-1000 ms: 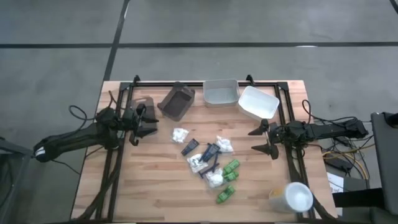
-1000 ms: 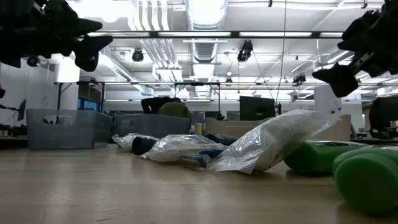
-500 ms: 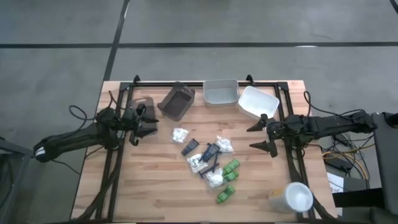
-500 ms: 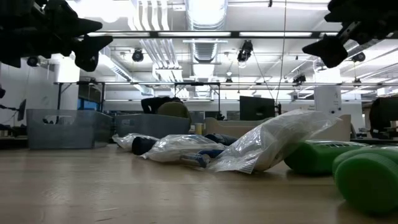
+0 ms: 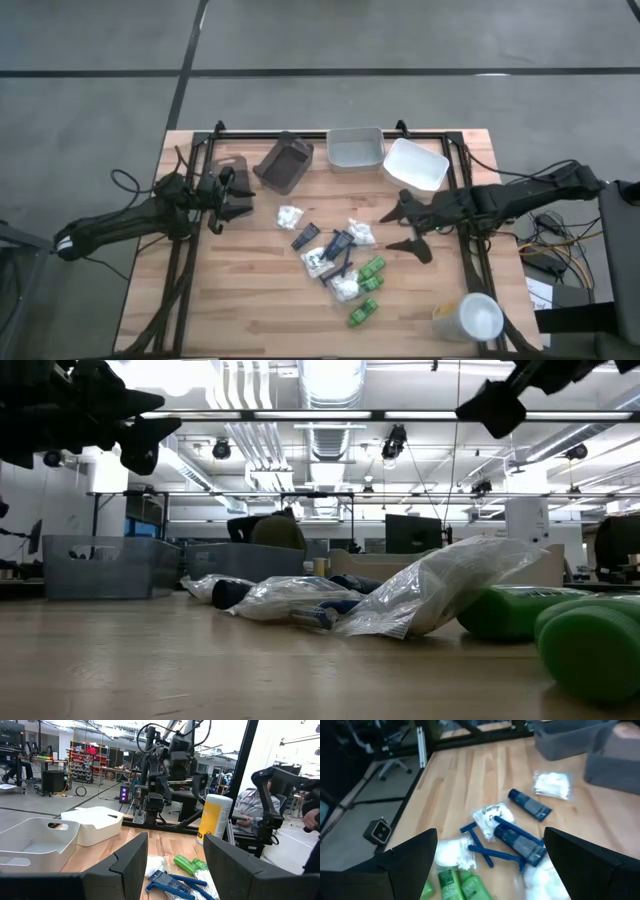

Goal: Pick & Place Travel size toiletries
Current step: Put the top green shampoo into the white bin

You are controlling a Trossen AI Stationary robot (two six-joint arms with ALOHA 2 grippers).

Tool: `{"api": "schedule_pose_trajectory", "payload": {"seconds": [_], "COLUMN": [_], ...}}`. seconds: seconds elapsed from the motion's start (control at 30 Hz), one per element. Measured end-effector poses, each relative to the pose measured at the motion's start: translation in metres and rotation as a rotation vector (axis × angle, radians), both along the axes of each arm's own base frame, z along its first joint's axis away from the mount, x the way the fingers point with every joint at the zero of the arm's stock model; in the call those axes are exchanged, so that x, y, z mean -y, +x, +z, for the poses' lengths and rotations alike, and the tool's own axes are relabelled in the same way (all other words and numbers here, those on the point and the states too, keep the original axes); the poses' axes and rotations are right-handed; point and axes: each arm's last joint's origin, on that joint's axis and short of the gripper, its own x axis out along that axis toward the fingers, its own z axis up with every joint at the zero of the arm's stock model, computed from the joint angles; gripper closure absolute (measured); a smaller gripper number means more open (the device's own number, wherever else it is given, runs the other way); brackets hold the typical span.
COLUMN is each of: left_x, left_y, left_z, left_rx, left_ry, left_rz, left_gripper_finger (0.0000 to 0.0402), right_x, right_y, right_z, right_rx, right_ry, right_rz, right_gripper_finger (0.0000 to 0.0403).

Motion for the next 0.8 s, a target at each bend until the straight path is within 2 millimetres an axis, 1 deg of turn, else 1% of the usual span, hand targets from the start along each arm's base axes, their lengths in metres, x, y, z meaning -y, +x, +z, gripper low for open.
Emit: {"api": "schedule_pose_trajectory", "payload": {"seconds": [0.1,0.2,0.3,0.43,0.6,0.8], "left_x": [0.000,0.000,0.000,0.000,0.000,0.000], "left_y": [0.000,0.000,0.000,0.000,0.000,0.000], "left_z": [0.000,0.000,0.000,0.000,0.000,0.000], "left_rx": [0.000,0.000,0.000,0.000,0.000,0.001], "left_ry": [0.000,0.000,0.000,0.000,0.000,0.000], "left_rz": [0.000,0.000,-0.001,0.000,0.000,0.000], "left_gripper_finger": [0.0204,0.0204,0.0204,0.0204,0.0204,0.0204], "right_x": [-0.010,-0.018,-0.026,-0.036,-0.046,-0.049], "right_y": [0.014,0.027,0.037,0.045,0.049,0.052], "right_z": [0.002,0.000,-0.008,-0.023,-0.043,-0.062], "right_rx": [-0.034,-0.071,-0.119,-0.188,-0.276,-0.334], "right_ry": [0.010,0.003,0.002,-0.010,-0.121,-0.311], "right_rz": [0.021,0.044,0.055,0.081,0.170,0.302], "right_gripper_finger": [0.0039,0.0039,0.0039,0.0039,0.0039,0.0039]}}
